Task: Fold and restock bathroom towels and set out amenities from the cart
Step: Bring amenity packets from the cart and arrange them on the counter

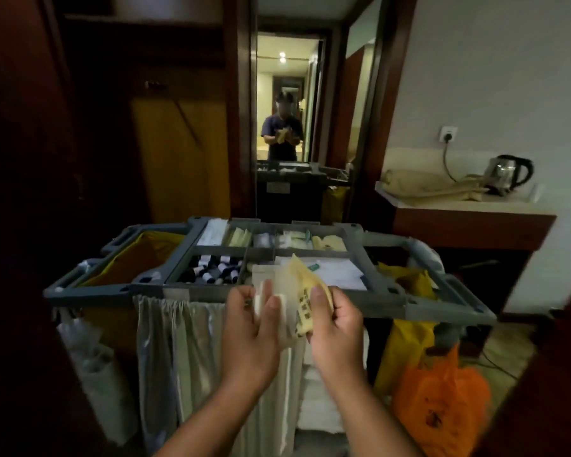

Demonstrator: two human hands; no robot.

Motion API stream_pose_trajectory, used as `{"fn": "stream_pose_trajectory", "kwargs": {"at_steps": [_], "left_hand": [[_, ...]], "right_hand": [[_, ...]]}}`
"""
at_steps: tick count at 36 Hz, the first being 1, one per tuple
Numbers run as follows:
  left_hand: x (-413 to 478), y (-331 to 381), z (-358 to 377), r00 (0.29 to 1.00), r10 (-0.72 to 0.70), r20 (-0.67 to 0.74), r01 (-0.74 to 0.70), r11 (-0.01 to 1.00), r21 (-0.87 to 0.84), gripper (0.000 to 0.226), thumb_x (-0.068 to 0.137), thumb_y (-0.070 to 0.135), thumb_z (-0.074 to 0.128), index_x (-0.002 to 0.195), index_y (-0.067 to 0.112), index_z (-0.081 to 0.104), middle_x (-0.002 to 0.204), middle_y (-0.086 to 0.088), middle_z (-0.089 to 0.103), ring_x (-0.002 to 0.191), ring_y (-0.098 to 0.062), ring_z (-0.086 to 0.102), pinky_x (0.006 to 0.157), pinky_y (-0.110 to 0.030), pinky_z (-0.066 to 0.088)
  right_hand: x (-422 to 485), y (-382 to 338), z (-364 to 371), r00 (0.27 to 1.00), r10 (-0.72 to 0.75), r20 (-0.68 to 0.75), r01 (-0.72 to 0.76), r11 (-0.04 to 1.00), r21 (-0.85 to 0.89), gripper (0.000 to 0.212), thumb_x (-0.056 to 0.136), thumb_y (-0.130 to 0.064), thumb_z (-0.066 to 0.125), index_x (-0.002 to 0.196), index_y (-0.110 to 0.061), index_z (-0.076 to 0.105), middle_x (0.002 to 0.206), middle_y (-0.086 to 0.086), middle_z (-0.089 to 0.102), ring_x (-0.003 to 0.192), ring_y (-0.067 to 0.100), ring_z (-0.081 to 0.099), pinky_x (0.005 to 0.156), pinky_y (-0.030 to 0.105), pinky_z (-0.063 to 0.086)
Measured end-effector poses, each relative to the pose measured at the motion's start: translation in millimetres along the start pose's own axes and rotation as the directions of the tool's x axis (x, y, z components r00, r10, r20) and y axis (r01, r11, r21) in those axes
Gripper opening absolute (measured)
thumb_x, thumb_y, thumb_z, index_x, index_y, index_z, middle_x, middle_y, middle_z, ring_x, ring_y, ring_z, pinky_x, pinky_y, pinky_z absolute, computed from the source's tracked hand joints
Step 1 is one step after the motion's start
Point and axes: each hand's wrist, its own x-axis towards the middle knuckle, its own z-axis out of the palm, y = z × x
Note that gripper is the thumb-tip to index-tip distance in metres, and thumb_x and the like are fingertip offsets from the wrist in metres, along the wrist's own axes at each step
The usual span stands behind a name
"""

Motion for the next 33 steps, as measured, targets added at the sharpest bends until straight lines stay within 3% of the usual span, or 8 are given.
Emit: {"fn": "stream_pose_trajectory", "kwargs": {"at_steps": [6, 9, 14, 18, 20, 23, 29, 33], "left_hand": [[93, -29, 56, 0.997, 0.041, -0.061, -0.036, 0.996, 0.082, 0.011, 0.1, 0.026, 0.062, 0.099, 0.02, 0.052, 0.069, 0.005, 0.057, 0.055, -0.002, 0.053, 0.049, -0.017, 0.04], [137, -48, 77, 0.996, 0.025, -0.083, -0.017, 0.995, 0.095, 0.01, 0.1, 0.029, 0.061, 0.1, 0.026, 0.052, 0.074, -0.003, 0.064, 0.058, -0.015, 0.06, 0.05, -0.032, 0.047], [191, -89, 97, 0.996, -0.014, -0.091, 0.023, 0.995, 0.099, 0.012, 0.1, 0.031, 0.061, 0.101, 0.026, 0.051, 0.078, -0.002, 0.064, 0.061, -0.007, 0.06, 0.052, -0.024, 0.047], [238, -123, 101, 0.988, -0.114, -0.103, 0.125, 0.987, 0.105, 0.014, 0.102, 0.036, 0.058, 0.105, 0.024, 0.051, 0.09, 0.001, 0.066, 0.072, -0.002, 0.065, 0.056, -0.032, 0.057], [263, -147, 99, 0.986, -0.115, -0.124, 0.13, 0.984, 0.119, 0.019, 0.103, 0.037, 0.056, 0.107, 0.019, 0.052, 0.09, 0.0, 0.065, 0.071, 0.0, 0.063, 0.053, -0.023, 0.053], [301, -190, 93, 0.982, -0.132, -0.135, 0.15, 0.98, 0.129, 0.029, 0.099, 0.047, 0.053, 0.109, 0.019, 0.052, 0.089, -0.002, 0.062, 0.068, -0.002, 0.059, 0.055, -0.025, 0.048], [371, -250, 100, 0.98, -0.173, -0.102, 0.186, 0.972, 0.143, 0.025, 0.101, 0.05, 0.054, 0.107, 0.025, 0.052, 0.084, 0.0, 0.062, 0.069, -0.009, 0.058, 0.059, -0.03, 0.043], [401, -272, 112, 0.981, -0.191, -0.03, 0.193, 0.973, 0.128, 0.027, 0.102, 0.053, 0.052, 0.106, 0.026, 0.053, 0.08, -0.003, 0.06, 0.067, -0.017, 0.057, 0.057, -0.034, 0.045]], "right_hand": [[110, 34, 12, 0.997, -0.02, 0.07, 0.021, 1.0, -0.015, 0.035, 0.105, -0.024, 0.054, 0.071, -0.017, 0.054, 0.057, -0.007, 0.052, 0.052, 0.003, 0.046, 0.049, 0.022, 0.038], [158, 53, 21, 0.996, -0.005, 0.091, 0.006, 1.0, -0.014, 0.034, 0.104, -0.026, 0.055, 0.072, -0.016, 0.055, 0.057, -0.007, 0.054, 0.051, 0.002, 0.048, 0.049, 0.019, 0.038], [219, 92, 38, 0.991, 0.059, 0.118, -0.056, 0.998, -0.032, 0.03, 0.103, -0.03, 0.055, 0.077, -0.017, 0.06, 0.062, -0.008, 0.062, 0.054, 0.003, 0.057, 0.049, 0.015, 0.042], [262, 128, 59, 0.987, 0.112, 0.119, -0.105, 0.993, -0.058, 0.03, 0.102, -0.039, 0.055, 0.086, -0.015, 0.063, 0.077, 0.01, 0.066, 0.071, 0.029, 0.066, 0.055, 0.031, 0.05], [283, 146, 71, 0.988, 0.116, 0.099, -0.11, 0.991, -0.071, 0.03, 0.103, -0.036, 0.055, 0.086, -0.013, 0.062, 0.079, 0.015, 0.066, 0.074, 0.035, 0.066, 0.057, 0.04, 0.052], [313, 170, 92, 0.99, 0.107, 0.096, -0.097, 0.99, -0.107, 0.03, 0.104, -0.033, 0.055, 0.084, -0.012, 0.061, 0.078, 0.016, 0.065, 0.072, 0.034, 0.066, 0.057, 0.046, 0.053], [369, 209, 126, 0.997, 0.062, 0.042, -0.053, 0.978, -0.2, 0.035, 0.105, -0.026, 0.054, 0.075, -0.009, 0.053, 0.069, 0.017, 0.053, 0.058, 0.013, 0.047, 0.052, 0.031, 0.039], [394, 233, 139, 0.999, 0.051, 0.005, -0.048, 0.964, -0.261, 0.034, 0.105, -0.03, 0.053, 0.077, -0.012, 0.054, 0.069, 0.015, 0.056, 0.061, 0.027, 0.055, 0.054, 0.046, 0.046]]}}
